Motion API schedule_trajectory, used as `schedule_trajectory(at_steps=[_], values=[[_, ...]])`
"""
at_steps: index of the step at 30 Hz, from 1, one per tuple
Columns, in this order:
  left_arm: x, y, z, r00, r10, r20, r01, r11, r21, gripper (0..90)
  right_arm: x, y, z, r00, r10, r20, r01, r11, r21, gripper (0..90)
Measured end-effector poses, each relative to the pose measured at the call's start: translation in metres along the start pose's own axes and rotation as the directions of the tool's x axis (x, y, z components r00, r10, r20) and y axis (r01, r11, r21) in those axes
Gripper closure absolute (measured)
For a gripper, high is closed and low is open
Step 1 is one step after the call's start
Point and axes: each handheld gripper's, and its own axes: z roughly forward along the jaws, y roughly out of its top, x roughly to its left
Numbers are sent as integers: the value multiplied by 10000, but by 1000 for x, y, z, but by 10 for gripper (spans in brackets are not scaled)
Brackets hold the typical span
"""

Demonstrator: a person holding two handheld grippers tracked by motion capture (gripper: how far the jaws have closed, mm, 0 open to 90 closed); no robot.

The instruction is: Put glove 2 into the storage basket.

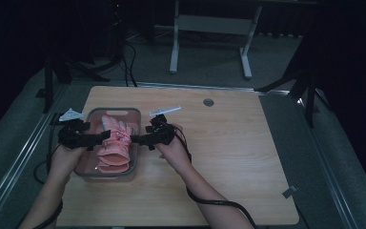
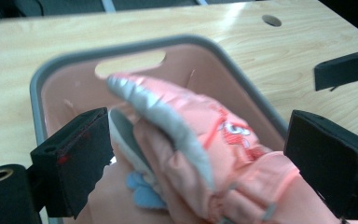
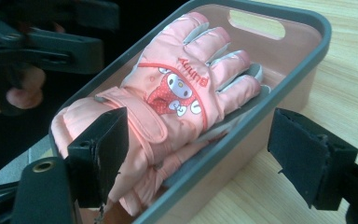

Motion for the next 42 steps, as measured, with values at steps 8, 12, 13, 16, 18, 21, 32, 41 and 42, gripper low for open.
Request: schedule_trajectory(at_steps=[8,12,13,16,18,21,32,41,42], values=[[-40,3,-6,9920,476,1171,-431,9983,-405,78,-3,-5,-15,9998,-207,64,207,9997,98,195],[-61,1,-3,9814,782,1752,-718,9965,-426,79,-4,-8,-22,9993,-375,43,374,9992,108,187],[-67,1,-3,9777,846,1923,-760,9958,-515,78,-4,-9,-24,9991,-415,45,415,9991,102,187],[-85,2,-3,9645,1246,2327,-1117,9914,-677,78,-6,-14,-31,9987,-498,90,497,9987,98,185],[-97,1,-3,9557,1480,2545,-1310,9879,-825,78,-8,-17,-34,9987,-496,123,496,9987,77,185],[-114,-1,1,9390,1648,3019,-1420,9852,-960,78,-10,-24,-41,9985,-538,136,537,9985,80,182],[-156,-18,25,8939,2186,3915,-2087,9756,-683,78,-29,-52,-61,9981,-500,358,493,9986,212,175],[-172,-36,45,8651,2372,4419,-2455,9686,-394,79,-42,-79,-69,9970,-738,218,735,9972,118,175],[-174,-38,48,8617,2388,4478,-2499,9676,-351,78,-43,-82,-70,9970,-747,184,744,9971,139,175]])
